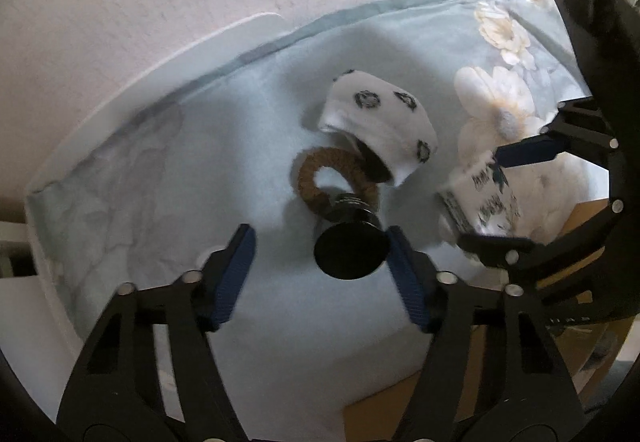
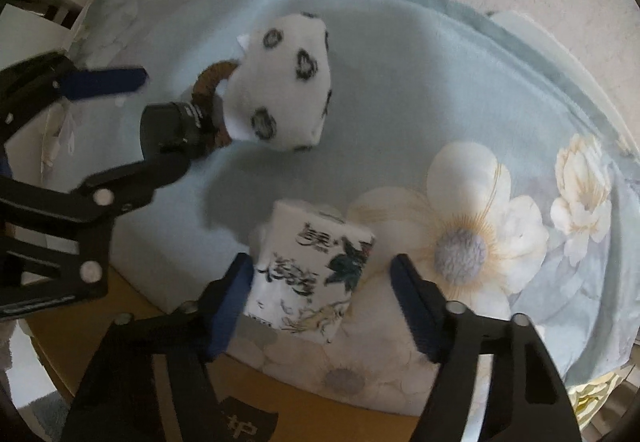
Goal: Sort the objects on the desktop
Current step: 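Grasp the black cylinder with the left gripper while the right grasps the white tissue pack, then carry the black cylinder and tissue pack into the box and open both grippers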
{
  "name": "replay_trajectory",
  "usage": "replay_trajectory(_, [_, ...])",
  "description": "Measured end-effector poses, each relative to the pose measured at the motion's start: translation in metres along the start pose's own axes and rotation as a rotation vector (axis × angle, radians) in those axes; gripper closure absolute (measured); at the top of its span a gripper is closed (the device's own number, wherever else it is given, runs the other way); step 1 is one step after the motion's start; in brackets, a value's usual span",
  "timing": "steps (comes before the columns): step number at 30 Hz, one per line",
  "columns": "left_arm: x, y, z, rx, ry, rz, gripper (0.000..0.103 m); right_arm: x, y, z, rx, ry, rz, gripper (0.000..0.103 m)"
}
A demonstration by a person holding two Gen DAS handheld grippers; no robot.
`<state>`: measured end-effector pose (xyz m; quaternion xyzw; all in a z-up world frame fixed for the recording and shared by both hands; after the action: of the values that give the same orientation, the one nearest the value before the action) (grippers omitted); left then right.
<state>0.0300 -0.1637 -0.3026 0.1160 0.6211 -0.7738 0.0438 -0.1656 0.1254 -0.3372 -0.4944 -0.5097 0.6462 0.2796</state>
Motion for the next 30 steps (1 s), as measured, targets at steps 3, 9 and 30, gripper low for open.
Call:
replay_trajectory(3, [0.002,0.003,-0.001,-0.008,-0.004,-0.022,0.070,0.003,-0.002,-0.001,0.016,0.003,0.003,0.054])
replay_trajectory(9, [0.001,0.000,-0.002,0.001,0.010,-0.019,0.070,0.008,-0.004,-0.008,0.028,0.012,0.014,0.054])
replay_trajectory(30, [-0.009,-0.092,-0.013,0.104,0.026,0.035,0.070,-0.010,-0.093,-0.052,0.161,-0.096,-0.040,0.055])
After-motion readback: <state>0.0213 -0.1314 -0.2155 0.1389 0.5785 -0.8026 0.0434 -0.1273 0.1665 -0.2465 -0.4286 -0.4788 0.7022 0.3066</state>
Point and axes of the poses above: each gripper's, at about its wrist camera, not at the fingertips, and y roughly the way its jaws point, x to its right, z to its top, the point moved 7 cm from there along y, roughly the way its jaws point, and after that the axes turned 14 degrees about z, right-handed, at the moved point
